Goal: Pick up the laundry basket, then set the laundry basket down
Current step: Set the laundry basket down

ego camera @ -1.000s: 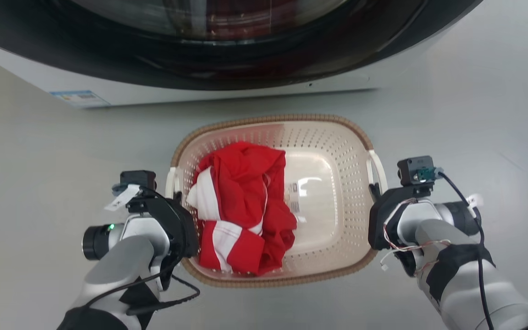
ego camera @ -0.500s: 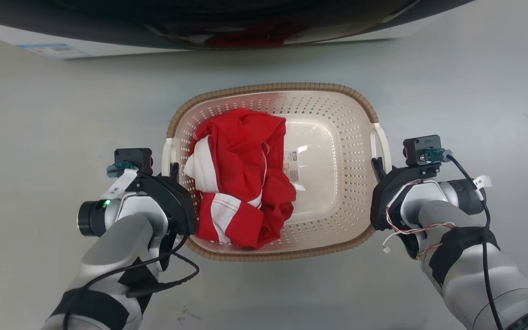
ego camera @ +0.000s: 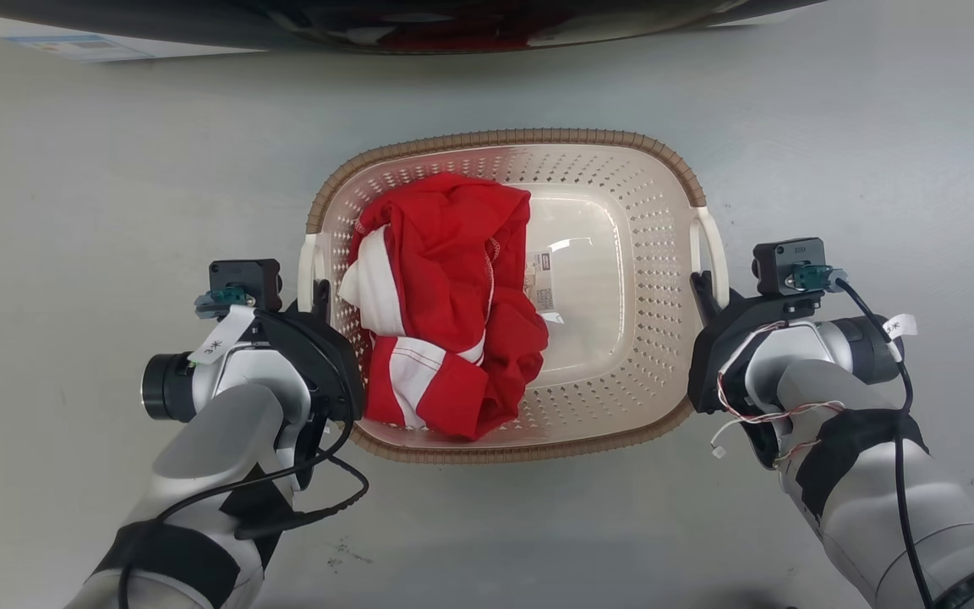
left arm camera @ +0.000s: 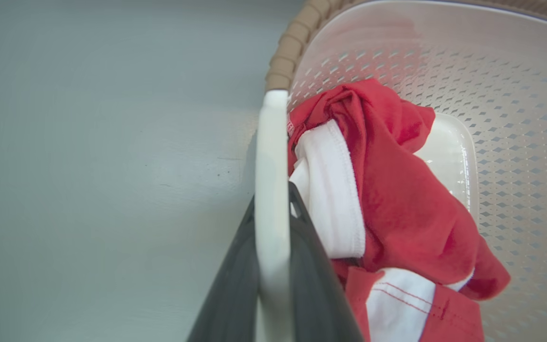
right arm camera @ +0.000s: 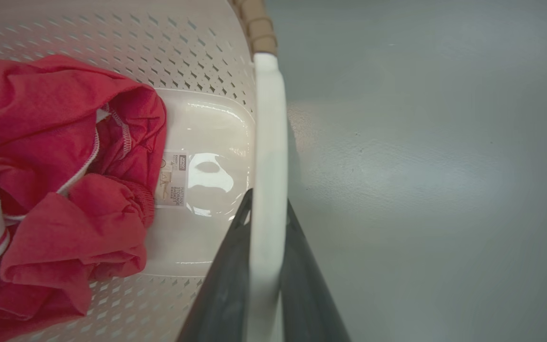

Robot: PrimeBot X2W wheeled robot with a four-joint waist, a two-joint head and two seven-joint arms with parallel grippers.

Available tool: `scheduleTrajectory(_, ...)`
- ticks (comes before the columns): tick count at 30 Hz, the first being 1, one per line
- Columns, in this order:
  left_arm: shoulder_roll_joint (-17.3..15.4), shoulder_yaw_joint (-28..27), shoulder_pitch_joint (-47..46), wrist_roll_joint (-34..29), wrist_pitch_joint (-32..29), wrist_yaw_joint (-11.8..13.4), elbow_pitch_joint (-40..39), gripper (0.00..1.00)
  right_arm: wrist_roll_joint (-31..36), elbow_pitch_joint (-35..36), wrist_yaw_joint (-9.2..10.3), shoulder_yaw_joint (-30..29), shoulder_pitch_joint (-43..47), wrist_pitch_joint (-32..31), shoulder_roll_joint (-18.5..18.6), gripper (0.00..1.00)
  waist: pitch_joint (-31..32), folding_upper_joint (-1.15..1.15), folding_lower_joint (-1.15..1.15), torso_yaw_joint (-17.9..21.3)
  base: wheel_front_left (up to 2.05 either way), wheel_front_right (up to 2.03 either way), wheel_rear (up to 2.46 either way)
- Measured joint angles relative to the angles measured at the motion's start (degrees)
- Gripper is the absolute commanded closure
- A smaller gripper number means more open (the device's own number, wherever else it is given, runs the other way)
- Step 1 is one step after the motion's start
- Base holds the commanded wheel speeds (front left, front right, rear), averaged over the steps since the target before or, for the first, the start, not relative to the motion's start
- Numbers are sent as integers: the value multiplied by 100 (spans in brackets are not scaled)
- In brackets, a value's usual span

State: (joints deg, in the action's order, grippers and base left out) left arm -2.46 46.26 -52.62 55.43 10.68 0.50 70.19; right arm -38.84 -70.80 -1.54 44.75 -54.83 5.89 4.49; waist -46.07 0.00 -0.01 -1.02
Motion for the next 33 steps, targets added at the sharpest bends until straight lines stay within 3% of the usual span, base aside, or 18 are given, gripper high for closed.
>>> scheduleTrajectory(17,36,79,-65,-18,52,-101,96,100,0,-100,-79,19,-68,126,0,100,-14,0,0,-29,0,0,0)
scheduleTrajectory(19,40,103,-92,-48,58,-93,114,100,-2,-112,-130,38,-69,134,0,95,1,0,1,-36,0,0,0)
scheduleTrajectory(20,41,120,-95,-89,59,-93,116,72,0,-125,-159,49,-68,133,0,34,12,0,1,-41,0,0,0)
scheduleTrajectory(21,42,136,-95,-124,70,-93,119,17,7,-142,-197,77,-62,137,2,0,27,0,1,-48,0,0,0)
scheduleTrajectory(22,45,159,-96,-142,85,-93,120,0,5,-149,-200,82,-51,158,2,0,44,0,1,-57,0,0,0)
scheduleTrajectory(33,62,204,-88,-155,110,-100,140,0,5,-182,-285,111,-32,244,31,0,327,0,1,-120,0,0,0)
